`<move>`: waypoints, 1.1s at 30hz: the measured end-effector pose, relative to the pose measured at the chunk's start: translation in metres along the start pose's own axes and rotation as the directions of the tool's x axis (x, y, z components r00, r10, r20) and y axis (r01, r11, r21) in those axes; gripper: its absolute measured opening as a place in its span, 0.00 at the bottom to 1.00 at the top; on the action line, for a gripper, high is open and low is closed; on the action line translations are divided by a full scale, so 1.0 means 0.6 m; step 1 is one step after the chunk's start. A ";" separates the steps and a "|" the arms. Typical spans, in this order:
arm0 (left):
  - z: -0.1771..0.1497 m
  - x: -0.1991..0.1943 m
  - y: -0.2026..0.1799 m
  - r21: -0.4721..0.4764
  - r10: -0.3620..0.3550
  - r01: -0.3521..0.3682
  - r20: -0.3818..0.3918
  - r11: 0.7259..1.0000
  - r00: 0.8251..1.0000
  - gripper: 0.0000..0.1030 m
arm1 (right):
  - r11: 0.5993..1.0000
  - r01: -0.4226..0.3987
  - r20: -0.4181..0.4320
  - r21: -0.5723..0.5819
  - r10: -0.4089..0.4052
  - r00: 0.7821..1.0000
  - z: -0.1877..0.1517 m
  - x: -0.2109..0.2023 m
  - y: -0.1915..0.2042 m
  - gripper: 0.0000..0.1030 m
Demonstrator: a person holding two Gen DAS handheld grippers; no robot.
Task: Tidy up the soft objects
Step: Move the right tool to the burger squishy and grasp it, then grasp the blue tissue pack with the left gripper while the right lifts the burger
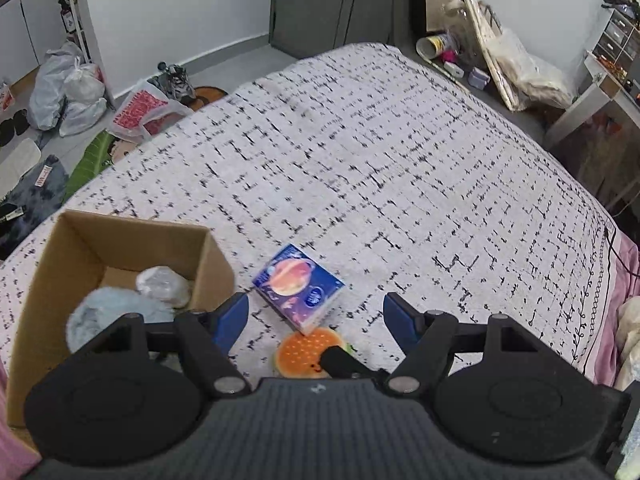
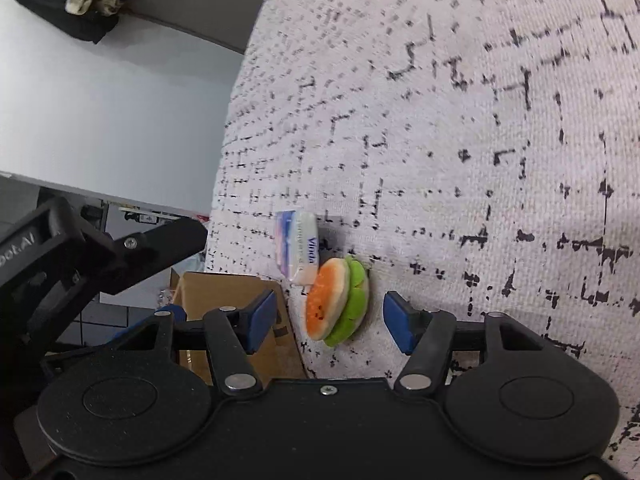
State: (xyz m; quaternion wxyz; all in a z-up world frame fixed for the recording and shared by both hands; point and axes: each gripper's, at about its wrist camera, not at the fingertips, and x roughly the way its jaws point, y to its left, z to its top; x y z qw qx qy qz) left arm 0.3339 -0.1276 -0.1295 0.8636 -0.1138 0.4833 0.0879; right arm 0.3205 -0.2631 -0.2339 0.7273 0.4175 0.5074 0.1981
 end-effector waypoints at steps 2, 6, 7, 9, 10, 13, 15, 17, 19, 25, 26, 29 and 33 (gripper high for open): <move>0.000 0.012 -0.004 -0.005 0.000 0.000 -0.018 1.000 1.000 0.70 | 1.000 -0.004 -0.009 0.027 0.004 1.000 0.002 0.009 -0.010 0.54; 0.001 0.033 -0.007 -0.025 -0.001 0.000 -0.049 1.000 0.999 0.70 | 0.997 -0.031 -0.018 0.066 0.033 0.999 0.006 0.022 -0.021 0.50; 0.002 0.036 -0.007 -0.027 0.000 -0.001 -0.053 1.000 0.999 0.70 | 0.997 -0.035 -0.018 0.069 0.037 0.999 0.005 0.023 -0.022 0.49; 0.002 0.046 -0.009 -0.030 -0.001 -0.001 -0.062 1.000 0.998 0.70 | 0.997 -0.038 -0.023 0.068 0.040 0.999 0.005 0.029 -0.023 0.45; 0.001 0.052 -0.009 -0.033 -0.002 0.000 -0.066 0.999 0.998 0.70 | 0.997 -0.036 -0.029 0.065 0.038 0.999 0.004 0.035 -0.022 0.40; -0.002 0.067 -0.009 -0.048 0.003 -0.007 -0.082 0.999 0.997 0.70 | 0.998 -0.026 -0.042 0.065 0.029 0.999 0.004 0.044 -0.025 0.25; -0.004 0.077 -0.008 -0.060 0.004 -0.010 -0.090 0.998 0.996 0.70 | 0.998 -0.018 -0.039 0.065 0.021 0.999 0.004 0.046 -0.026 0.20; -0.006 0.086 -0.007 -0.073 0.009 -0.016 -0.093 0.997 0.996 0.70 | 0.998 -0.014 -0.023 0.056 0.015 1.000 0.003 0.043 -0.025 0.18; -0.009 0.094 -0.005 -0.095 0.010 -0.019 -0.094 0.995 0.996 0.71 | 0.999 -0.006 -0.010 0.031 0.006 1.000 0.002 0.039 -0.023 0.16; -0.015 0.111 -0.005 -0.132 0.007 -0.017 -0.078 0.991 0.997 0.71 | 1.000 0.012 0.019 0.016 -0.012 1.000 0.003 0.026 -0.026 0.15; -0.016 0.116 -0.006 -0.131 0.010 -0.021 -0.082 0.991 0.997 0.71 | 0.999 0.036 0.024 0.016 -0.037 0.999 0.004 0.023 -0.028 0.15; -0.018 0.126 -0.002 -0.141 0.017 -0.029 -0.086 0.990 0.996 0.71 | 0.998 0.053 0.051 0.016 -0.054 0.997 0.007 0.010 -0.031 0.15; -0.019 0.135 0.012 -0.216 -0.009 -0.011 -0.093 0.976 0.996 0.71 | 0.997 0.082 0.081 0.016 -0.083 0.993 0.012 -0.008 -0.033 0.15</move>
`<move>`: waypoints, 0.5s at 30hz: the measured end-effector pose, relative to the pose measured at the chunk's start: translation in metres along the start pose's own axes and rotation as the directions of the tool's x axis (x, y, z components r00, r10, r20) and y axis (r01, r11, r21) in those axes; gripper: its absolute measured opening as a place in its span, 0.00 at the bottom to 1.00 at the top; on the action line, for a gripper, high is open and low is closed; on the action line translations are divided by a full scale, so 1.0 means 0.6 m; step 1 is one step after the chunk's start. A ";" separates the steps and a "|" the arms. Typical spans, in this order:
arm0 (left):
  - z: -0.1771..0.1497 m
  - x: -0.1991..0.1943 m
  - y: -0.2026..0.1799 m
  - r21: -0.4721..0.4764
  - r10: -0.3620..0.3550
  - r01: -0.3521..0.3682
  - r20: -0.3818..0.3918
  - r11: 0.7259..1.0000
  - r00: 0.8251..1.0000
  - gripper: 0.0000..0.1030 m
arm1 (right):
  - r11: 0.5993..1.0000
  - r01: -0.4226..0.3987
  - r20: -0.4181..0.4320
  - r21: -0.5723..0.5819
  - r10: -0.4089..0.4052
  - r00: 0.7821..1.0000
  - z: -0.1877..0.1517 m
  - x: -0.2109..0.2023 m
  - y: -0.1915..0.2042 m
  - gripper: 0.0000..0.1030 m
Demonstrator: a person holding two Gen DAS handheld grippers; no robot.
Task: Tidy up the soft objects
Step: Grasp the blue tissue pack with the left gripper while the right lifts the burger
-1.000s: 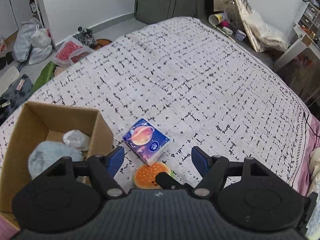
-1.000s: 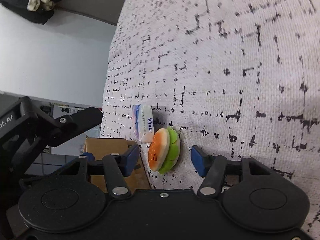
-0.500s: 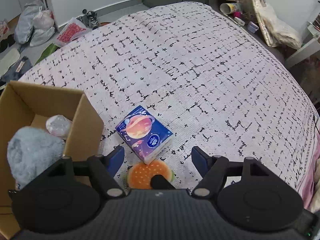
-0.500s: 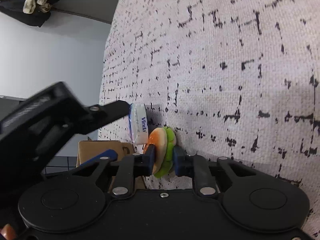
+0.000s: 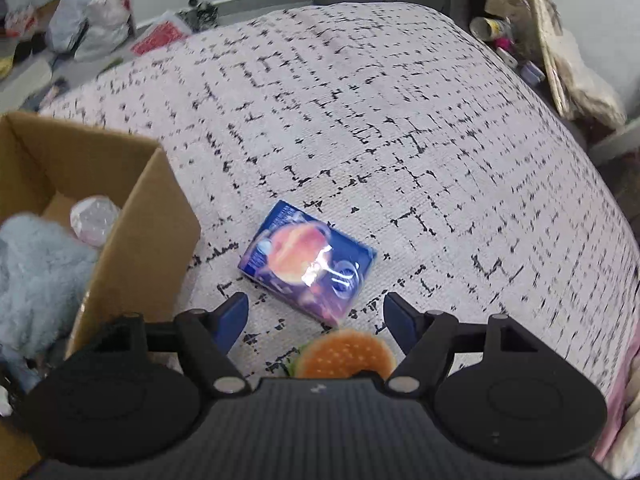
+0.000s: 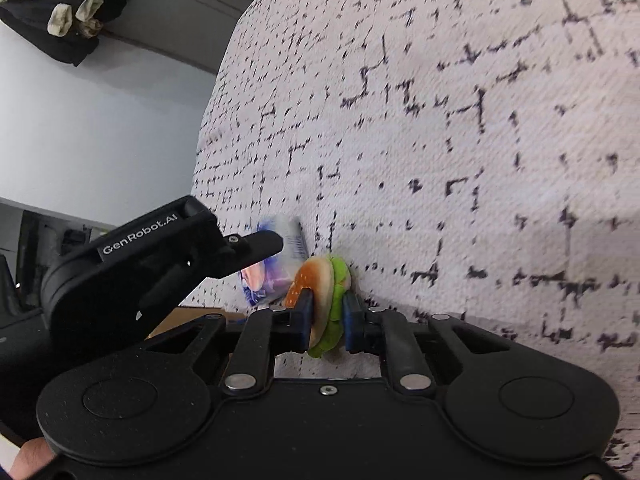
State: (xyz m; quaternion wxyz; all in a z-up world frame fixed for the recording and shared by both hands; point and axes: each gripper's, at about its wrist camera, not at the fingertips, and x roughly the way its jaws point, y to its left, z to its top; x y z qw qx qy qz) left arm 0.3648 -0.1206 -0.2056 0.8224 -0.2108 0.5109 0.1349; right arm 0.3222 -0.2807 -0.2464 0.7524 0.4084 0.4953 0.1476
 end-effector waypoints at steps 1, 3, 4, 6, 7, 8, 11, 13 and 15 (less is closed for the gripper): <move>0.001 0.001 0.003 -0.018 -0.012 0.012 0.001 1.000 1.000 0.71 | 1.000 0.007 0.008 -0.002 -0.007 1.000 0.001 -0.004 0.000 0.15; 0.002 0.002 0.004 -0.033 -0.024 0.024 0.010 0.999 1.000 0.71 | 1.000 0.021 0.026 -0.001 -0.021 0.999 0.003 -0.012 -0.003 0.15; 0.003 0.002 0.003 -0.030 -0.020 0.020 0.016 0.999 1.000 0.72 | 0.999 0.035 0.036 0.000 -0.035 0.999 0.005 -0.014 -0.004 0.15; 0.005 0.006 -0.001 -0.008 -0.007 0.007 0.021 1.000 1.000 0.73 | 0.999 0.054 0.055 0.001 -0.054 0.997 0.010 -0.022 -0.009 0.15; 0.006 0.009 -0.004 0.008 -0.004 0.003 0.020 1.000 1.000 0.74 | 0.998 0.058 0.064 0.004 -0.059 0.996 0.012 -0.026 -0.011 0.15; 0.006 0.011 -0.007 0.023 0.003 -0.003 0.022 1.000 1.000 0.74 | 0.998 0.058 0.070 0.010 -0.059 0.996 0.014 -0.029 -0.013 0.15; 0.004 0.016 -0.016 0.073 0.024 -0.028 0.050 0.997 0.998 0.75 | 0.998 0.058 0.076 0.017 -0.059 0.995 0.018 -0.029 -0.015 0.15; 0.001 0.022 -0.023 0.111 0.042 -0.049 0.067 0.993 0.997 0.75 | 0.998 0.055 0.075 0.019 -0.056 0.996 0.019 -0.030 -0.017 0.15; -0.002 0.030 -0.028 0.140 0.061 -0.071 0.078 0.988 0.995 0.76 | 0.998 0.051 0.074 0.021 -0.053 0.996 0.020 -0.031 -0.017 0.15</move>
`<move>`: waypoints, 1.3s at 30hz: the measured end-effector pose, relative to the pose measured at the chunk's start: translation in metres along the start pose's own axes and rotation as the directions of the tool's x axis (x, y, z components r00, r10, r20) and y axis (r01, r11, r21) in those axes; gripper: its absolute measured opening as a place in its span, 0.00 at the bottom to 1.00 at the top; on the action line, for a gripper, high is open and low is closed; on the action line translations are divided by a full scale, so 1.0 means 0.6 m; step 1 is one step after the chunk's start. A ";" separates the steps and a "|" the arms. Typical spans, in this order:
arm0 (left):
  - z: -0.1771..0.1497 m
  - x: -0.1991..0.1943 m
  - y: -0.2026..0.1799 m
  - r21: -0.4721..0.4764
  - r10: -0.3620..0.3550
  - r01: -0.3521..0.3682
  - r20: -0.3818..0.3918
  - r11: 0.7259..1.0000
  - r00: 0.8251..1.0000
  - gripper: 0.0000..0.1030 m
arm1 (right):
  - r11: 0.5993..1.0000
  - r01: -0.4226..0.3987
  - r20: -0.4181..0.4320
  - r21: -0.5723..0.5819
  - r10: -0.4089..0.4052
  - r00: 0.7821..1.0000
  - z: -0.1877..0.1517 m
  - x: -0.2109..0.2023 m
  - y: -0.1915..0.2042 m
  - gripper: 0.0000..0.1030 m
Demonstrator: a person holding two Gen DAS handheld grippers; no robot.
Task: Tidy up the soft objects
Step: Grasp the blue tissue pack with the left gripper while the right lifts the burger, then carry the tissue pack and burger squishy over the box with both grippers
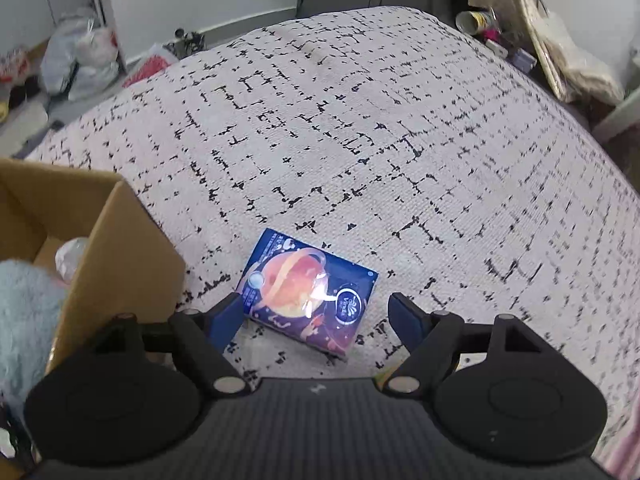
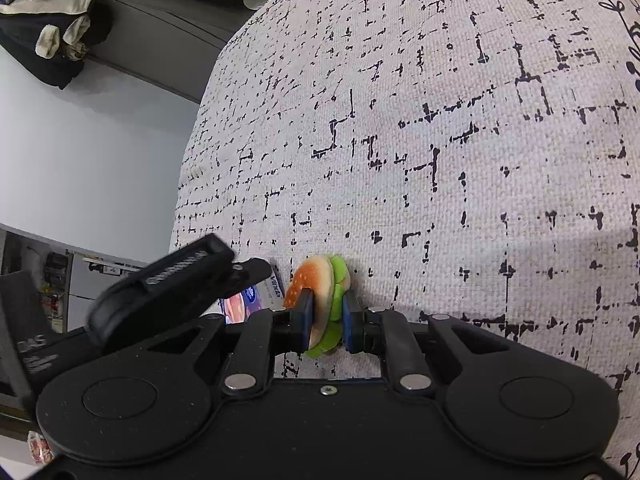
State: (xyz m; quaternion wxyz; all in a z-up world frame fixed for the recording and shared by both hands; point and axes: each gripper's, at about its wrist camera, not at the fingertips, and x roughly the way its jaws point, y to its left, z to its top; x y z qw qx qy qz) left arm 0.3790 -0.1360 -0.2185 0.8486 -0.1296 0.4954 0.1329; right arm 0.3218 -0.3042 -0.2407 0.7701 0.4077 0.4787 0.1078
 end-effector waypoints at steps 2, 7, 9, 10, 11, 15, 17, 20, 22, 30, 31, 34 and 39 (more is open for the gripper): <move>-0.004 0.005 -0.004 0.025 0.015 -0.015 0.012 1.000 1.000 0.76 | 1.000 -0.003 0.003 0.002 0.003 1.000 0.002 -0.002 -0.002 0.15; -0.009 0.011 -0.009 0.067 0.044 -0.047 0.040 0.997 0.998 0.77 | 0.998 0.065 0.051 0.019 -0.065 0.997 0.009 -0.015 -0.006 0.15; -0.010 0.017 -0.012 0.085 0.054 -0.057 0.037 0.995 0.998 0.78 | 0.998 0.063 0.057 0.021 -0.064 0.996 0.010 -0.020 -0.007 0.15; -0.011 0.019 -0.012 0.088 0.058 -0.061 0.035 0.994 0.998 0.78 | 0.998 0.060 0.060 0.022 -0.061 0.996 0.011 -0.023 -0.007 0.15; -0.011 0.021 -0.011 0.082 0.055 -0.058 0.036 0.995 0.998 0.78 | 0.998 0.057 0.063 0.021 -0.059 0.996 0.011 -0.026 -0.006 0.15; -0.009 0.023 -0.006 0.044 0.050 -0.052 0.047 0.998 0.998 0.77 | 0.998 0.051 0.074 0.022 -0.052 0.996 0.013 -0.038 -0.007 0.15; -0.009 0.023 -0.007 0.055 0.048 -0.050 0.051 0.997 0.998 0.74 | 0.999 0.047 0.078 0.022 -0.049 0.996 0.014 -0.047 -0.008 0.15; -0.010 0.014 -0.008 0.064 0.030 -0.034 0.061 0.997 0.998 0.66 | 0.999 0.038 0.089 0.021 -0.039 0.995 0.015 -0.059 -0.008 0.15; -0.012 0.007 -0.009 0.068 0.008 -0.013 0.067 0.998 0.998 0.61 | 0.999 0.033 0.095 0.021 -0.035 0.995 0.017 -0.064 -0.008 0.15; -0.013 -0.029 -0.002 0.059 -0.093 0.089 0.067 0.994 0.993 0.38 | 0.999 0.031 0.112 0.015 -0.032 0.993 0.016 -0.082 -0.004 0.15; -0.013 -0.034 0.001 0.056 -0.103 0.099 0.068 0.993 0.992 0.37 | 0.999 0.030 0.114 0.012 -0.031 0.993 0.015 -0.083 -0.003 0.15; -0.015 -0.051 0.007 0.054 -0.133 0.129 0.074 0.990 0.988 0.35 | 1.000 0.023 0.118 0.001 -0.023 0.993 0.014 -0.088 0.002 0.15; -0.014 -0.092 0.024 0.051 -0.165 0.161 0.101 0.986 0.981 0.35 | 1.000 0.017 0.124 -0.018 -0.014 0.992 0.012 -0.097 0.013 0.15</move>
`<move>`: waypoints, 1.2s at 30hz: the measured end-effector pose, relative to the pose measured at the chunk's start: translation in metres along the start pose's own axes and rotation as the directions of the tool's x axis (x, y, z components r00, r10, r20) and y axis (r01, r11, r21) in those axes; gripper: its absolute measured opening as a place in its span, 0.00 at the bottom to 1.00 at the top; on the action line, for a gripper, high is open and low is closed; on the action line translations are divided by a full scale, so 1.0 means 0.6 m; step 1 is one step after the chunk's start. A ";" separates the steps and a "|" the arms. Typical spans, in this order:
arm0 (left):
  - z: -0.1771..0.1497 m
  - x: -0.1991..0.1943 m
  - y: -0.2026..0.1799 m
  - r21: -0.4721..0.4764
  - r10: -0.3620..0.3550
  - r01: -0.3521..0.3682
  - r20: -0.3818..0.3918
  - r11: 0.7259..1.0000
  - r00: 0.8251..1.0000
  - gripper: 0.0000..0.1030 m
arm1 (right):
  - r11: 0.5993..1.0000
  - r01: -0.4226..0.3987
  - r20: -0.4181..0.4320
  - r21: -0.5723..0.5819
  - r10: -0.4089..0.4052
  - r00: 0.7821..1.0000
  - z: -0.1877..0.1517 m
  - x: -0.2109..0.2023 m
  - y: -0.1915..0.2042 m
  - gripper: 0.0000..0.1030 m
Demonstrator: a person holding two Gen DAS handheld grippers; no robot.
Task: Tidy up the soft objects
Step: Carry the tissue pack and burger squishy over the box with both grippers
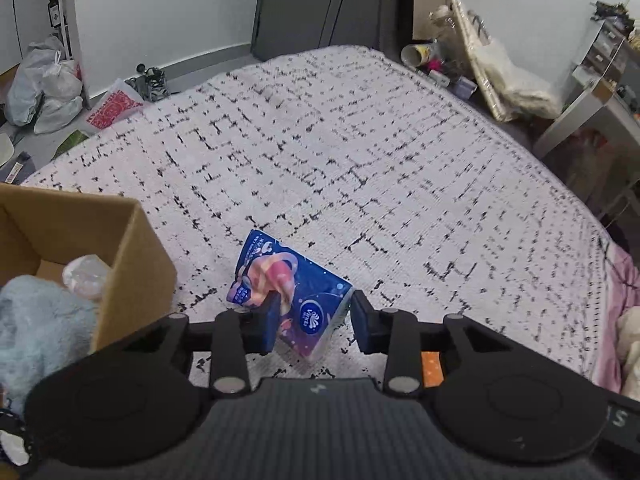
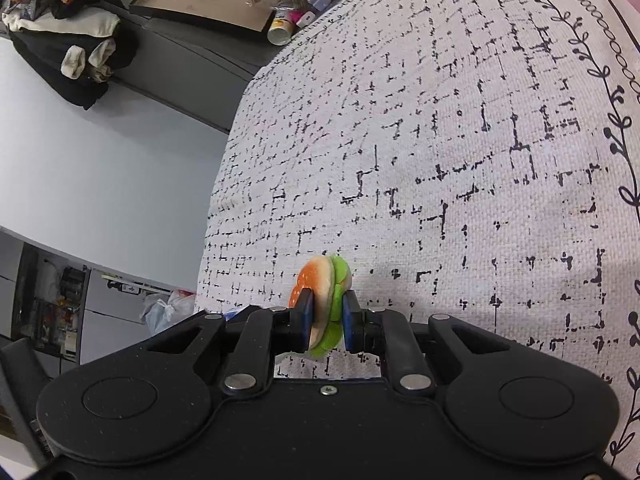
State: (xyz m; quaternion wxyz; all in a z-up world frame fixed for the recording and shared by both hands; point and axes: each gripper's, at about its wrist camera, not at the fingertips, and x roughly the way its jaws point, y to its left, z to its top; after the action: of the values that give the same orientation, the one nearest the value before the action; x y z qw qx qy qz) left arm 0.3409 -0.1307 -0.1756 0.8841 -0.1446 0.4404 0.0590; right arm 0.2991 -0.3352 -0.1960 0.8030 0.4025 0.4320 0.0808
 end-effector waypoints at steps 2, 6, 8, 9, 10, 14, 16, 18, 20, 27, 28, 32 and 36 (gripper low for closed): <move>0.003 -0.015 0.005 -0.003 -0.012 0.012 0.007 1.000 1.000 0.35 | 1.000 -0.008 0.002 -0.009 0.008 1.000 -0.002 -0.004 0.007 0.15; 0.010 -0.050 0.014 -0.002 -0.032 0.032 0.025 0.999 0.999 0.35 | 0.999 -0.020 0.004 -0.036 0.020 1.000 -0.004 -0.009 0.022 0.15; 0.013 -0.067 0.022 -0.003 -0.036 0.036 0.037 0.999 0.999 0.35 | 0.998 -0.025 0.003 -0.052 0.025 1.000 -0.007 -0.011 0.030 0.15; 0.015 -0.074 0.027 -0.006 -0.037 0.037 0.041 0.999 0.998 0.35 | 0.998 -0.029 0.001 -0.056 0.029 1.000 -0.008 -0.012 0.033 0.15; 0.016 -0.083 0.032 -0.008 -0.037 0.038 0.045 0.999 0.998 0.35 | 0.997 -0.037 -0.001 -0.060 0.037 0.999 -0.009 -0.013 0.038 0.15; 0.023 -0.117 0.060 -0.020 -0.038 0.039 0.062 0.999 0.997 0.35 | 0.993 -0.065 -0.005 -0.101 0.065 0.998 -0.016 -0.023 0.062 0.15; 0.025 -0.133 0.076 -0.031 -0.050 0.052 0.067 0.998 0.996 0.35 | 0.989 -0.080 -0.007 -0.123 0.080 0.997 -0.021 -0.027 0.075 0.15; 0.027 -0.152 0.091 -0.033 -0.055 0.058 0.075 0.998 0.996 0.35 | 0.985 -0.091 -0.014 -0.149 0.090 0.996 -0.028 -0.029 0.089 0.15; 0.028 -0.169 0.105 -0.034 -0.038 0.041 0.088 0.999 0.995 0.35 | 0.981 -0.106 -0.024 -0.160 0.103 0.994 -0.035 -0.029 0.097 0.15; 0.027 -0.215 0.169 -0.088 -0.024 0.034 0.107 0.996 0.994 0.35 | 0.959 -0.162 -0.049 -0.234 0.154 0.987 -0.061 -0.039 0.144 0.15; 0.025 -0.221 0.178 -0.094 -0.021 0.032 0.106 0.995 0.994 0.35 | 0.955 -0.168 -0.053 -0.245 0.159 0.986 -0.065 -0.041 0.149 0.15; 0.017 -0.239 0.210 -0.115 -0.010 0.022 0.104 0.993 0.994 0.35 | 0.937 -0.190 -0.077 -0.293 0.175 0.982 -0.085 -0.042 0.177 0.15; 0.007 -0.249 0.238 -0.142 -0.005 0.017 0.086 0.990 0.996 0.36 | 0.922 -0.202 -0.095 -0.329 0.181 0.979 -0.102 -0.045 0.197 0.15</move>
State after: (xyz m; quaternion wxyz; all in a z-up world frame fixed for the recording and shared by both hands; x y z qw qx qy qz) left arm 0.2207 0.0096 -0.0837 0.8899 -0.2071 0.3960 0.0916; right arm 0.2622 -0.2344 -0.1130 0.8343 0.2966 0.3953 0.2442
